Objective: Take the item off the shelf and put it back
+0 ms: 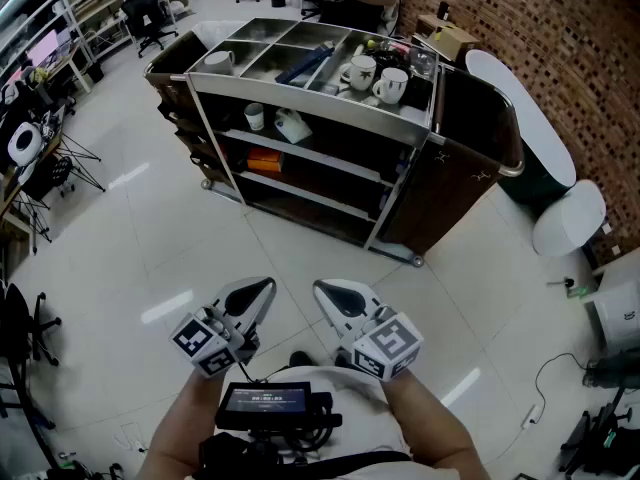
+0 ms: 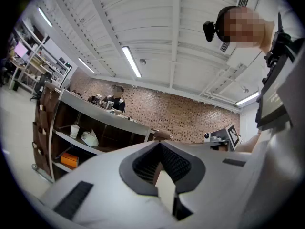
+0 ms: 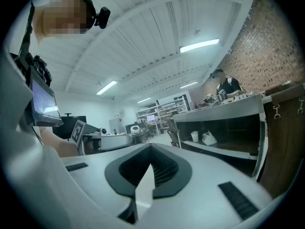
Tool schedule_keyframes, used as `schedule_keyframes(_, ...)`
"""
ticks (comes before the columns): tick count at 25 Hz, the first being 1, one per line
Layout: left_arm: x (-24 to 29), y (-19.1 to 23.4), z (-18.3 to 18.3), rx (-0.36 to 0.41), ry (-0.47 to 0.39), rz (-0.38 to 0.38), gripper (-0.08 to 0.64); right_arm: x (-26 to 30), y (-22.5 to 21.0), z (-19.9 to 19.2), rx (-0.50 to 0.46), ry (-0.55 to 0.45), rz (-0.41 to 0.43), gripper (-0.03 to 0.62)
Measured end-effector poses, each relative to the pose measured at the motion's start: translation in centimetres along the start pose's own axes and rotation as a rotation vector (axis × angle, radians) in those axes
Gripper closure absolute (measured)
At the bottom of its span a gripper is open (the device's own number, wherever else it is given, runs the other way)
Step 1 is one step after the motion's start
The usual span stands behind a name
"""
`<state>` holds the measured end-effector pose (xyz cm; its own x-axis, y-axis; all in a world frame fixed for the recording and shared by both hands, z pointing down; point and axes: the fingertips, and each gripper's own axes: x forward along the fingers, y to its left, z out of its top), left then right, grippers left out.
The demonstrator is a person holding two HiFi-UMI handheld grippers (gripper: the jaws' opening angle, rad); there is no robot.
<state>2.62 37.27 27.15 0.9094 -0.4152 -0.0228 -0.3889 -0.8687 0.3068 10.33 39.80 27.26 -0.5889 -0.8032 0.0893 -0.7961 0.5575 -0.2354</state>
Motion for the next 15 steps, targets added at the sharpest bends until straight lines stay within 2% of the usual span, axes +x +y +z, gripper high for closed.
schedule_keyframes(8,-3.5,2.8,1.6,0.039,-0.034,0.026,0.56,4.7,3.3,-0.4,-0.018,0.008,0.053,0.588)
schedule_keyframes(15,-7.5,6.5,2.9,0.024,-0.064,0.115,0.56,8.9,5.5,0.2,-0.047,0.025,0.117,0.588)
